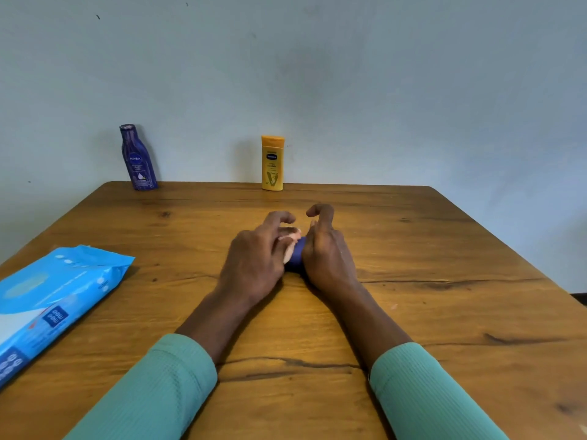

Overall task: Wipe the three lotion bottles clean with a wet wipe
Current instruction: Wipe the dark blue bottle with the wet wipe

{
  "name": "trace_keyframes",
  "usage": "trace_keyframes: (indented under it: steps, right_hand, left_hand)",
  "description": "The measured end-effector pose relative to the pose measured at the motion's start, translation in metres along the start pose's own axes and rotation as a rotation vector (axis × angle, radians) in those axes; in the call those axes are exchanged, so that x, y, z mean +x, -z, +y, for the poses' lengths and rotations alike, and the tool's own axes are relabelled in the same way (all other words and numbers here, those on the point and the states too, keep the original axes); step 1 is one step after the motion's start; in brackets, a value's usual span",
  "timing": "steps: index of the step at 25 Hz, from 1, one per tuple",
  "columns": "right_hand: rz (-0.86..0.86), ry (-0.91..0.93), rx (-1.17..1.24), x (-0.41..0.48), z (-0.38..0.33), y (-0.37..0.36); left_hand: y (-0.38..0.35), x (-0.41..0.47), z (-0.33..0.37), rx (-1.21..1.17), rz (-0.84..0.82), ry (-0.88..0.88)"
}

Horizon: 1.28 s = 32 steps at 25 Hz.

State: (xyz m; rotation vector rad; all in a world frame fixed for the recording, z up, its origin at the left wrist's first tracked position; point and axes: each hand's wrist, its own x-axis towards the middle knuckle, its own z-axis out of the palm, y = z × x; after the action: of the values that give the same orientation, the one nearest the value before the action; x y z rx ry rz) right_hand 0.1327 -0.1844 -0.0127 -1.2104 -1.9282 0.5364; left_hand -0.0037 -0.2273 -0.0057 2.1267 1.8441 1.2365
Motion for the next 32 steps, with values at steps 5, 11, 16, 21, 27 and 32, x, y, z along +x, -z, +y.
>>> trace_keyframes:
  steps: [5,11,16,21,27,32]
  right_hand:
    - [0.0,-0.123,-0.047,0.007,0.002,-0.001]
    - [-0.247,0.068,-0.548,0.008,0.006,0.006]
    - [-0.303,0.065,-0.469,0.015,0.008,0.0]
    - [-0.34,0.029,-0.414,0.018,0.005,0.0]
    - [-0.297,0.036,-0.419,0.016,0.004,-0.004]
    - [-0.277,0.066,-0.413,0.018,0.006,-0.006]
  left_hand:
    - [0.017,0.001,-0.033,0.326,0.159,0.203]
    - [0.009,0.007,-0.034,0.201,0.167,0.269]
    - [0.009,0.007,-0.032,0.118,0.197,0.307]
    - [0.01,0.018,-0.038,0.041,0.319,0.486]
    - [0.001,0.01,-0.028,0.063,0.328,0.415]
    - [0.004,0.019,-0.034,-0.065,0.356,0.534]
